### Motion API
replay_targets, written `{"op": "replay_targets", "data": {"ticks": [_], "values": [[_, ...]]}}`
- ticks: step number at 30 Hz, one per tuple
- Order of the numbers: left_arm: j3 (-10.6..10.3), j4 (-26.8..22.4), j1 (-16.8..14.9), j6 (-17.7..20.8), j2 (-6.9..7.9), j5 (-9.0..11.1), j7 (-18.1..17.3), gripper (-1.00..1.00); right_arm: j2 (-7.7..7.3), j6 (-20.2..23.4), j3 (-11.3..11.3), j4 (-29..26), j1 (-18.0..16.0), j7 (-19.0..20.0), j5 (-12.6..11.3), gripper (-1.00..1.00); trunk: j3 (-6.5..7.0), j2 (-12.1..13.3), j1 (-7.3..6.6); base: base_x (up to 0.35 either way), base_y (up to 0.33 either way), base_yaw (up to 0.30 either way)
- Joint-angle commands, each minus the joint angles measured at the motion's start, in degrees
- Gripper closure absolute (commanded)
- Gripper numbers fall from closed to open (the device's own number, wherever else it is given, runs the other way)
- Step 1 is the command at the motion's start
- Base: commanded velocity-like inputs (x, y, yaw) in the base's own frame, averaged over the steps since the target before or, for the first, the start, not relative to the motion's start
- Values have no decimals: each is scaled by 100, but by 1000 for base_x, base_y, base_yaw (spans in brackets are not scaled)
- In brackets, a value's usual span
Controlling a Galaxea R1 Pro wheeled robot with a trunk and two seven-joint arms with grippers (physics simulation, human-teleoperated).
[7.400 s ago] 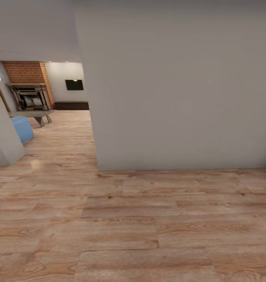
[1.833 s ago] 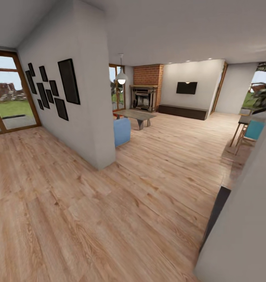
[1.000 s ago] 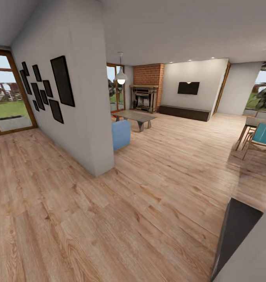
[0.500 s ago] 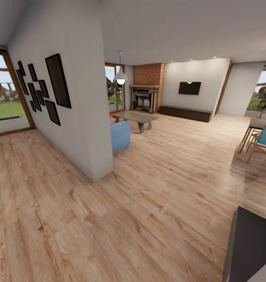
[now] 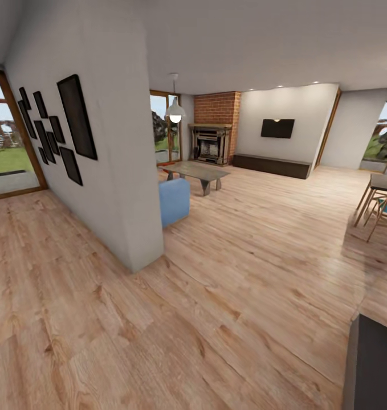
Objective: Move the two storage containers from the living room to the garage. In the garage, place one container on the floor and stack the other container on top of it (either order is fine).
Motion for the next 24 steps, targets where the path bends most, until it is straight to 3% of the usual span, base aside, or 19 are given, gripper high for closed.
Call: {"op": "replay_targets", "data": {"ticks": [1,7,17,24], "values": [[-4,-2,-4,30,2,57,-23,-100,2,-31,47,17,-7,12,-64,-100,-7,-5,4,322,0,0],[-4,-3,-4,30,2,55,-23,-100,9,-33,47,20,-7,11,-79,-100,-7,-5,4,322,0,-12],[-4,-2,-4,30,2,56,-21,-100,18,-28,47,19,-7,12,-93,-100,-7,-5,4,322,0,-213],[-6,-2,-4,30,2,55,-23,-100,15,-24,47,16,-7,12,-90,-100,-7,-5,4,322,0,-51]]}}
